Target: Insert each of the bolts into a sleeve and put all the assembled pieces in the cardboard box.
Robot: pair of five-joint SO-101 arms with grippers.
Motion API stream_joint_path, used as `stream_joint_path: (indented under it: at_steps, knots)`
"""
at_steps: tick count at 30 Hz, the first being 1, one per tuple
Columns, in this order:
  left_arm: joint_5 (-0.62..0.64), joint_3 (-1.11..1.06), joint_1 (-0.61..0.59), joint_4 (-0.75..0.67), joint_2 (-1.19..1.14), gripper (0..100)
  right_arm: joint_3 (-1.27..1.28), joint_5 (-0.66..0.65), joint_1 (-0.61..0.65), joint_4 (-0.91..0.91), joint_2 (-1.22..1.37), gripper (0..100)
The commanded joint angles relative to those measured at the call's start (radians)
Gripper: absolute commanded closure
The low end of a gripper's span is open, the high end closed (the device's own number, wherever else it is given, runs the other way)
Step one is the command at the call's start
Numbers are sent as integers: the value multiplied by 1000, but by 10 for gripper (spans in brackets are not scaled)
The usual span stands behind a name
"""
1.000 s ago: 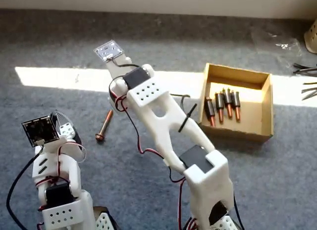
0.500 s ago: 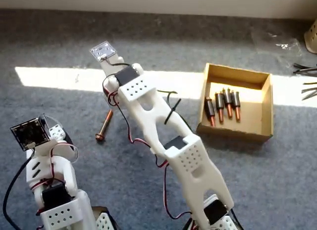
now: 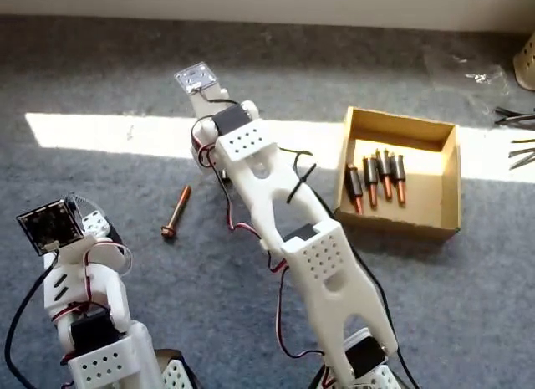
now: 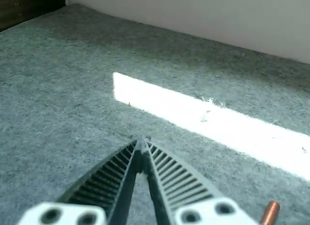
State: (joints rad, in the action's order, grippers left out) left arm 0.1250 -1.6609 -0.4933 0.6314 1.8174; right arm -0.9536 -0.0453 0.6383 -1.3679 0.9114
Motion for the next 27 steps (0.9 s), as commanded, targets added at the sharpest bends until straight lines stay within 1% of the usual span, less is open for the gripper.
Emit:
stream_joint_path:
  at_steps: [1,6,16,22,27]
  knots:
    - [2,56,-4,2,8,986,-45,9,-16,21,-10,868]
    - [2,56,-2,2,8,986,-44,11,-13,21,-5,868]
    - [2,56,-2,2,8,986,-84,11,-10,18,124,869]
    - [2,54,-1,2,8,986,-147,11,-12,12,127,957]
    - [2,54,10,2,8,986,-140,6,-12,-5,127,987]
